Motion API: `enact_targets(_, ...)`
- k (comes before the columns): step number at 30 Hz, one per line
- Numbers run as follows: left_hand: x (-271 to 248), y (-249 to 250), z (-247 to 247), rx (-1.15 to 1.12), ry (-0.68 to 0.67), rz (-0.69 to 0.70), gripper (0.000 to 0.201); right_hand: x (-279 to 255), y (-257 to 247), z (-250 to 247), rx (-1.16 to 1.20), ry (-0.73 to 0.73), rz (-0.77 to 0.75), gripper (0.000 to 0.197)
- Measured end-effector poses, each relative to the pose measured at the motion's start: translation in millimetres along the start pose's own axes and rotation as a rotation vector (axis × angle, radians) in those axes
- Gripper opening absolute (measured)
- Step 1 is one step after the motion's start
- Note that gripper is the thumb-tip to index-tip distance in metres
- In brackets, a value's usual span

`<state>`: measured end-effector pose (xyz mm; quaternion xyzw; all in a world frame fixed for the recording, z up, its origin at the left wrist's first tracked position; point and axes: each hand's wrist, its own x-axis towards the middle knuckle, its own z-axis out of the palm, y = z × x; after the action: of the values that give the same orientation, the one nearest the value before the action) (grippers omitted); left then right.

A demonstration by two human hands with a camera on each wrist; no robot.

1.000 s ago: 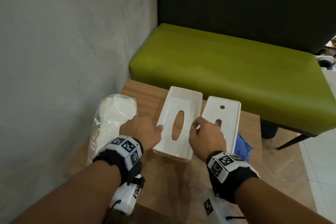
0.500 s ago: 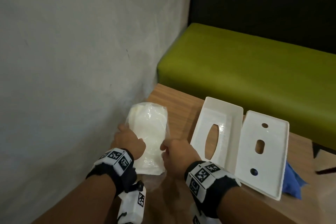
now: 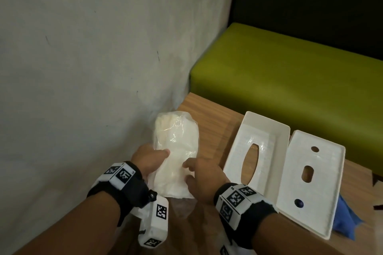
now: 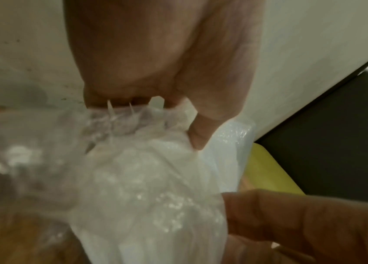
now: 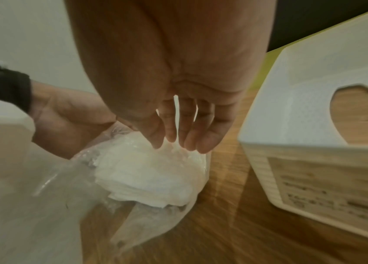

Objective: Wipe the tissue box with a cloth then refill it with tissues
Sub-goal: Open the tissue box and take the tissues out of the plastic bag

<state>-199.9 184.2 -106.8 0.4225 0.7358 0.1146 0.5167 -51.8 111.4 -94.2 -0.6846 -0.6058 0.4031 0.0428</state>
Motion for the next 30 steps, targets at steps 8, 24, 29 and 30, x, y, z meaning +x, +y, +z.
enact_targets(8,-22,78,1,-0.256,0.090,0.046,0.006,-34,0,-63,0.054,0.369,-0.065,0.017)
enact_targets(24,-44,162,55,-0.400,0.026,0.027,0.064,-64,56,-139,0.021,0.686,-0.259,0.035)
enact_targets(29,-56,167,62,-0.364,0.005,0.068,0.074,-64,63,-145,-0.104,0.664,-0.217,0.036)
enact_targets(30,-58,167,63,-0.350,0.007,0.079,0.071,-65,63,-147,-0.120,0.669,-0.212,0.038)
